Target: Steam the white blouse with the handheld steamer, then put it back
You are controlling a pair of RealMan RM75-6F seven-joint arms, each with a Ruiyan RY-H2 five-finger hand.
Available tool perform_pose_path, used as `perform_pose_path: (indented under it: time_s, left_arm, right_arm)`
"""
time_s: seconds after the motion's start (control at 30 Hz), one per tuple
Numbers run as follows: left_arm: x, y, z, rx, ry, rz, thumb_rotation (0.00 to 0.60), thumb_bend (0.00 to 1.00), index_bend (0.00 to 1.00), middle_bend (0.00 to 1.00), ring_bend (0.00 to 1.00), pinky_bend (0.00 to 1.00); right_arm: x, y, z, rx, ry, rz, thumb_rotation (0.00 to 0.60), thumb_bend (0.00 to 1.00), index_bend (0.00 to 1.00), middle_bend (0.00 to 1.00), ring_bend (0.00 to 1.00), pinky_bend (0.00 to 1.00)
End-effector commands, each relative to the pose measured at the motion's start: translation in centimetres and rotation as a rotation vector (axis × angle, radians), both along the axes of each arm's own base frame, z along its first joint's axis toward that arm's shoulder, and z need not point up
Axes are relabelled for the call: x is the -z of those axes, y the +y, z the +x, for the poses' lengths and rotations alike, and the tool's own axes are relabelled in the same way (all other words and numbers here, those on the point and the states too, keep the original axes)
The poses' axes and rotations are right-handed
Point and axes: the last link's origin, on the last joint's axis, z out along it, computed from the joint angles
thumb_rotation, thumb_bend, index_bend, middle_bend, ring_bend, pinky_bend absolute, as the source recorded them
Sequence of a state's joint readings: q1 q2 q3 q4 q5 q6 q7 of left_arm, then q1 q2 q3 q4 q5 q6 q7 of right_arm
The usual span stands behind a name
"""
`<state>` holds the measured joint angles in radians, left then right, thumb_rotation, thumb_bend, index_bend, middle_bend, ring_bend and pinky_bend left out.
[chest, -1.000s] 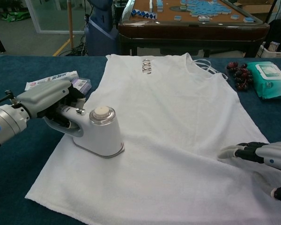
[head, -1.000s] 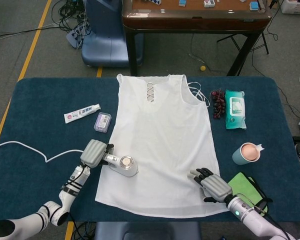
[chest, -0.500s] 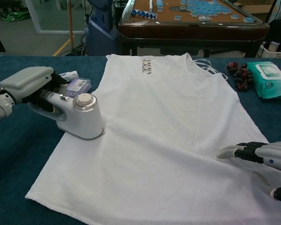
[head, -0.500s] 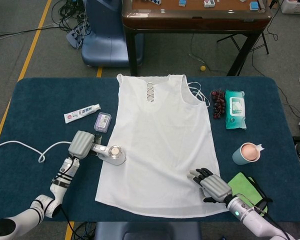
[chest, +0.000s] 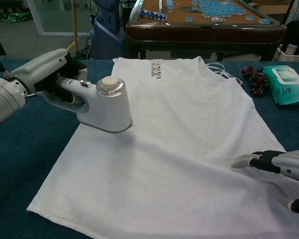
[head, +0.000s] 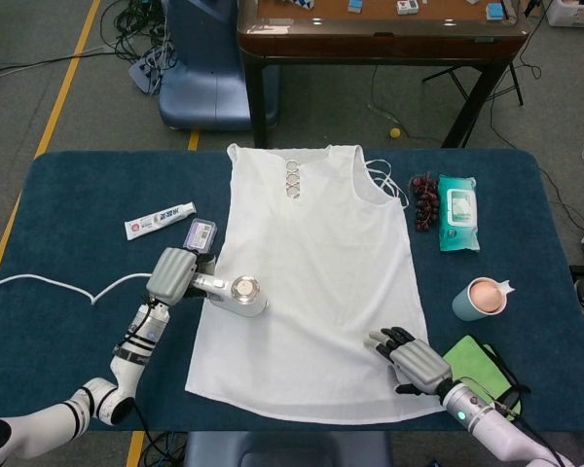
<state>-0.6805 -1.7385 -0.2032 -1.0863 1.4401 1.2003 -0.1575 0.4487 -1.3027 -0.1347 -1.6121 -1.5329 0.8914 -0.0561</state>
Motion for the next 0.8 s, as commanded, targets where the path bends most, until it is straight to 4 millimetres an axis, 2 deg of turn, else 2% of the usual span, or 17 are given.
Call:
perform_pose_path:
  time_s: [0.03, 0.23, 0.47, 0.63, 0.8]
  left_arm:
    - [0.9, 0.1, 2.1, 0.021, 0.007, -0.005, 0.6, 0.2, 0.87, 0.77, 0.67, 0.64]
    - [3.4, 0.2, 3.4, 0.048, 0.059, -0.007, 0.6, 0.2, 0.87, 0.77, 0.67, 0.64]
    - [5.7, 0.5, 3.3, 0.065, 0.123, 0.001, 0.6, 0.2, 0.87, 0.77, 0.66, 0.64]
    - [6.6, 0.7, 2.7, 0.058, 0.149, -0.002, 0.6, 0.2, 0.87, 0.77, 0.66, 0.64]
    - [6.7, 1.3, 1.9, 0.039, 0.156, 0.01, 0.6, 0.2, 0.87, 0.77, 0.66, 0.64]
  right_arm:
    - [-0.1, 0.0, 0.0, 0.001, -0.001, -0.003, 0.491, 0.78, 0.0, 0.07, 0.0, 0.0]
    - [-0.2, 0.1, -0.1, 0.005, -0.002, -0.007, 0.492, 0.78, 0.0, 0.07, 0.0, 0.0]
    - [-0.1, 0.1, -0.2, 0.006, -0.002, -0.003, 0.493, 0.78, 0.0, 0.07, 0.0, 0.0]
    - [0.0, 0.1, -0.1, 0.002, -0.003, -0.002, 0.49, 0.78, 0.0, 0.07, 0.0, 0.0]
    - [0.0, 0.1, 0.0, 0.002, -0.004, -0.002, 0.492, 0.78, 0.0, 0.07, 0.0, 0.0]
